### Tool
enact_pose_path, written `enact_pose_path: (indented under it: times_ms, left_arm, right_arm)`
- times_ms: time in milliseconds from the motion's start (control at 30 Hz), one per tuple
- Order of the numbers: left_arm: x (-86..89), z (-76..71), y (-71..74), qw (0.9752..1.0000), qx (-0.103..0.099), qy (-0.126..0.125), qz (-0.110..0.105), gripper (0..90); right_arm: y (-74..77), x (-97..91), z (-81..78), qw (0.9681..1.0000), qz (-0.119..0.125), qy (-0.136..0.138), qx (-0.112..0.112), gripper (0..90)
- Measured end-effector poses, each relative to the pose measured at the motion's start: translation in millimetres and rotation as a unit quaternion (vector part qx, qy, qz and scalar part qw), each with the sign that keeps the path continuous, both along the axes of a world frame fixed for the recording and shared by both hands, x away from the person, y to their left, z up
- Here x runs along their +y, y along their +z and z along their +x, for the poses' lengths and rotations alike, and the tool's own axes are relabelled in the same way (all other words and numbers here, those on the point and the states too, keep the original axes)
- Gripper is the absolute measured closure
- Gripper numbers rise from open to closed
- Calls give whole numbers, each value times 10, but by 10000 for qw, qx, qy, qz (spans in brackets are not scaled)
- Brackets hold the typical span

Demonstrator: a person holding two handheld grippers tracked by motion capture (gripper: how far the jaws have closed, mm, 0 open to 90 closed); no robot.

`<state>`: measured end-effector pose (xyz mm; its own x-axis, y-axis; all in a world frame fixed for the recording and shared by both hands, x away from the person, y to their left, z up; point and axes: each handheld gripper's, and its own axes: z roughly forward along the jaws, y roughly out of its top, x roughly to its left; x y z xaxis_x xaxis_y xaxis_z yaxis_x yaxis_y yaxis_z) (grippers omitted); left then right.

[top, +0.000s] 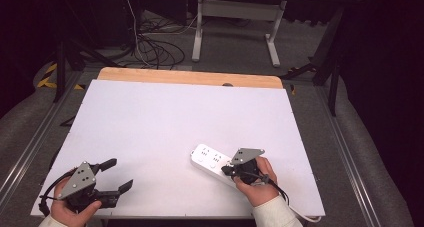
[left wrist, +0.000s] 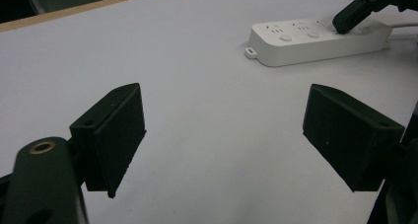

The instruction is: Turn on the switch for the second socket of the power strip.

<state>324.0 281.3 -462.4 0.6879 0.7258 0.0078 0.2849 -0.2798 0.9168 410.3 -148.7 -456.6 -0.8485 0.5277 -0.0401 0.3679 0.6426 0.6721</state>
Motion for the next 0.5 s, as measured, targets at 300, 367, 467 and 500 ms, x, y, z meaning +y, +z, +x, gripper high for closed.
enact_pose_path:
  times_ms: [300, 367, 467, 500]
  left_arm:
    - [-2, -4, 1, 10000, 7, -4, 12, 168]
    - [-1, -2, 0, 10000, 2, -3, 5, 168]
    - [1, 0, 0, 10000, -4, -4, 12, 168]
    - [2, 1, 0, 10000, -2, -8, 13, 168]
  right_arm:
    - [-10, -6, 0, 10000, 30, -2, 38, 900]
    - [-11, -6, -3, 10000, 35, -7, 19, 900]
    - [-11, -5, -8, 10000, 31, -25, -21, 900]
    - [-15, -11, -8, 10000, 62, -26, -26, 900]
